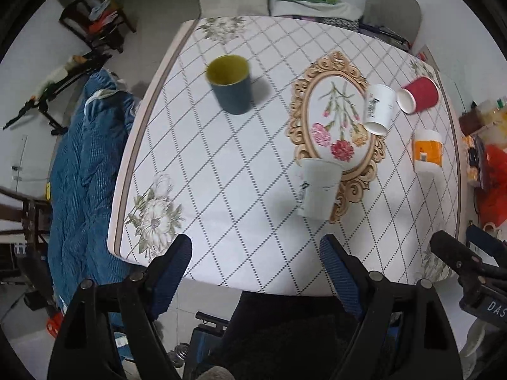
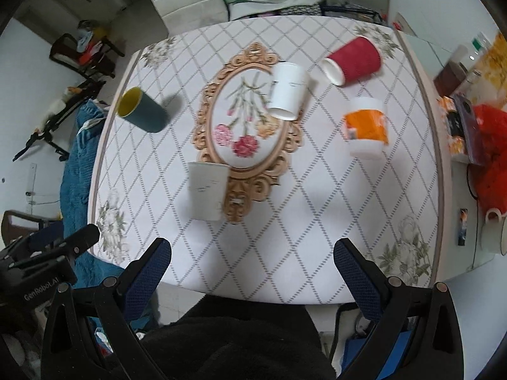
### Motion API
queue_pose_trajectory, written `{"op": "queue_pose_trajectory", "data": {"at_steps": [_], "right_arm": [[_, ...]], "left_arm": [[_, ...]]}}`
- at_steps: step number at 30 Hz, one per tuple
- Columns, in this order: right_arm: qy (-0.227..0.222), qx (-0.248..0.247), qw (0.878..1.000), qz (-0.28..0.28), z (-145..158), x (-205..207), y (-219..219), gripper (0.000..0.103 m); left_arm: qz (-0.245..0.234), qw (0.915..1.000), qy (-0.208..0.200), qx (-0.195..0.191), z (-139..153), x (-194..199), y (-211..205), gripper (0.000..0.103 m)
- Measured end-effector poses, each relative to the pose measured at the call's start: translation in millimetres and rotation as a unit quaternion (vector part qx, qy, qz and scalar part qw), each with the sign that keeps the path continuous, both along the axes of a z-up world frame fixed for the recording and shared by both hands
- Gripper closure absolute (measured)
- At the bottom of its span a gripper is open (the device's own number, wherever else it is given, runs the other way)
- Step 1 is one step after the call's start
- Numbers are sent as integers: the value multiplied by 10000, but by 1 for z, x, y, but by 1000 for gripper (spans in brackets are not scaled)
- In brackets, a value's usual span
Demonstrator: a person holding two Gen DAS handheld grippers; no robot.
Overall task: Flip cup upside down
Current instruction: 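Grasp the white cup with the right gripper while the left gripper releases it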
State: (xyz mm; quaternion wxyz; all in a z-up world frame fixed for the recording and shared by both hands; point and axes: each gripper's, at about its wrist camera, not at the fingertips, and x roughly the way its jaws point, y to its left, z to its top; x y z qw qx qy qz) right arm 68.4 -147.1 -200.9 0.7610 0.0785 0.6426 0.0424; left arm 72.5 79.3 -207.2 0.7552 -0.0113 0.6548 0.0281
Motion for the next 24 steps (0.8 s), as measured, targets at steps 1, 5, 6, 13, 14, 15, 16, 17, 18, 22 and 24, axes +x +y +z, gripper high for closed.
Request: {"op": "queue_pose_trajectory", "data": {"at_steps": [1,5,6,13,14,15,16,17,18,22,24], "right_arm": [[19,1,10000,40,-1,2,7,0],[154,3,9998,149,-15,12,34,0],[187,-20,9997,170,-19,15,40,0],[540,-206,9980,249,-61,33,76,0],[601,-220,9976,248,-67,36,79,0],[640,-242,9973,249,-72,37,82,0],[684,-272,9970,250,-78,40,85,0],[723,-290,9966,258,-84,42,88,0],[749,-326,9963,271,-89,45,91,0],[846,-525,9942,401,-108,53,104,0],[855,-674,9923,593,-114,57,111,0]], "left_arm": [[55,10000,-16,20,-1,-1,7,21],[261,9997,22,6,-14,-1,32,21],[292,9996,43,3,-17,-1,36,21],[542,9979,356,52,-64,9,70,17],[549,9977,396,64,-70,11,74,12],[561,9974,451,59,-78,13,78,9],[574,9971,489,64,-85,15,82,9],[574,9970,515,78,-90,16,84,9],[571,9969,532,97,-95,18,87,9],[598,9958,675,149,-122,29,98,9],[622,9951,755,108,-134,34,102,9]]}}
